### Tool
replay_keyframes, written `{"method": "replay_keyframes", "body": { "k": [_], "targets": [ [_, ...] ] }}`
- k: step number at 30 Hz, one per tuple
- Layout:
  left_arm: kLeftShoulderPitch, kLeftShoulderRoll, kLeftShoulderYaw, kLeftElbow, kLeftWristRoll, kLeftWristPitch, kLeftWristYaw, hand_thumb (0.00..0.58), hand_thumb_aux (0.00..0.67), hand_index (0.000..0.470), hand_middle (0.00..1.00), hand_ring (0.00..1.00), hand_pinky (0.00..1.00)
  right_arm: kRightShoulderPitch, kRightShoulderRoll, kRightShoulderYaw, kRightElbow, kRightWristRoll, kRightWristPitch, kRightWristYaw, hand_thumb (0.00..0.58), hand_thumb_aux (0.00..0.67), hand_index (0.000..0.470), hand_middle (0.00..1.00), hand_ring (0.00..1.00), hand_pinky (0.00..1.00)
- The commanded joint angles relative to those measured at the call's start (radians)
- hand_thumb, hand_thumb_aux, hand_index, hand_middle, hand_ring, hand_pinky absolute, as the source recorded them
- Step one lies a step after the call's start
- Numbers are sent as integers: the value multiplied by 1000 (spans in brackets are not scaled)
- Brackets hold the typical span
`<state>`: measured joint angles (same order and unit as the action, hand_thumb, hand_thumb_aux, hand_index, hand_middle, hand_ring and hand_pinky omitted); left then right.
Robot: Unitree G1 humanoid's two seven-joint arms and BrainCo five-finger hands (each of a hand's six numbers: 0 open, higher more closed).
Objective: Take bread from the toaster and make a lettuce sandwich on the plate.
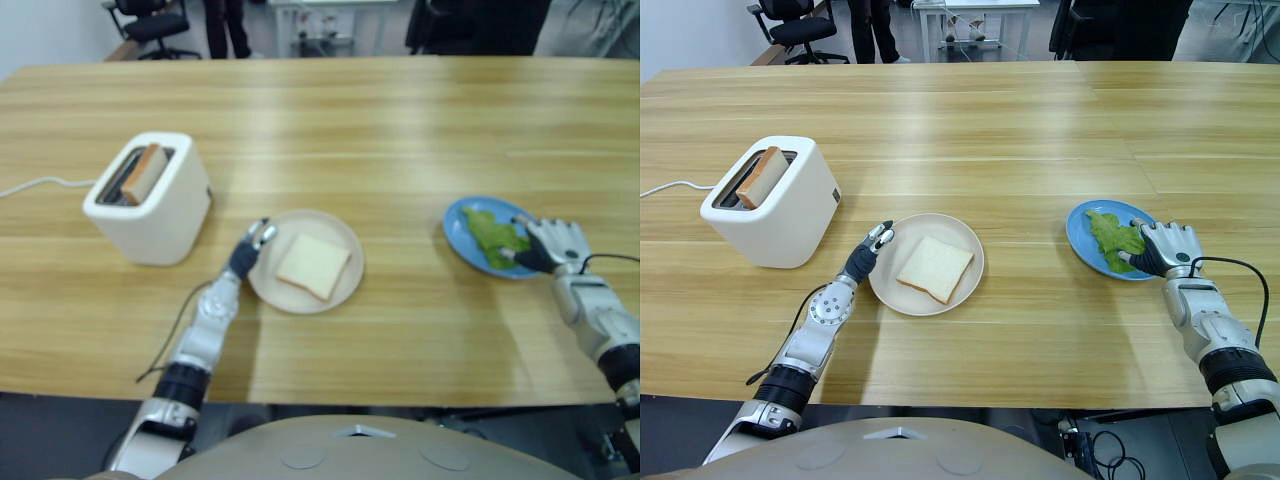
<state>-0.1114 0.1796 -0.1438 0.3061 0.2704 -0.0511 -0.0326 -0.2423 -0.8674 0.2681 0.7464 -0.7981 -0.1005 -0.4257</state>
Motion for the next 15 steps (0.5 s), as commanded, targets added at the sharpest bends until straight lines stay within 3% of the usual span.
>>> {"method": "replay_keyframes", "body": {
  "k": [1, 15],
  "targets": [
    [6, -4, -7, 29, -6, 7, -10, 0, 0, 0, 0, 0, 0, -56, 27, 38, 103, -15, -26, -12, 0, 0, 0, 0, 0, 0],
    [11, -2, -9, 29, -2, 9, -13, 0, 0, 0, 0, 0, 0, -185, 74, 137, 338, -26, -80, -55, 0, 0, 0, 0, 0, 0]
  ]
}}
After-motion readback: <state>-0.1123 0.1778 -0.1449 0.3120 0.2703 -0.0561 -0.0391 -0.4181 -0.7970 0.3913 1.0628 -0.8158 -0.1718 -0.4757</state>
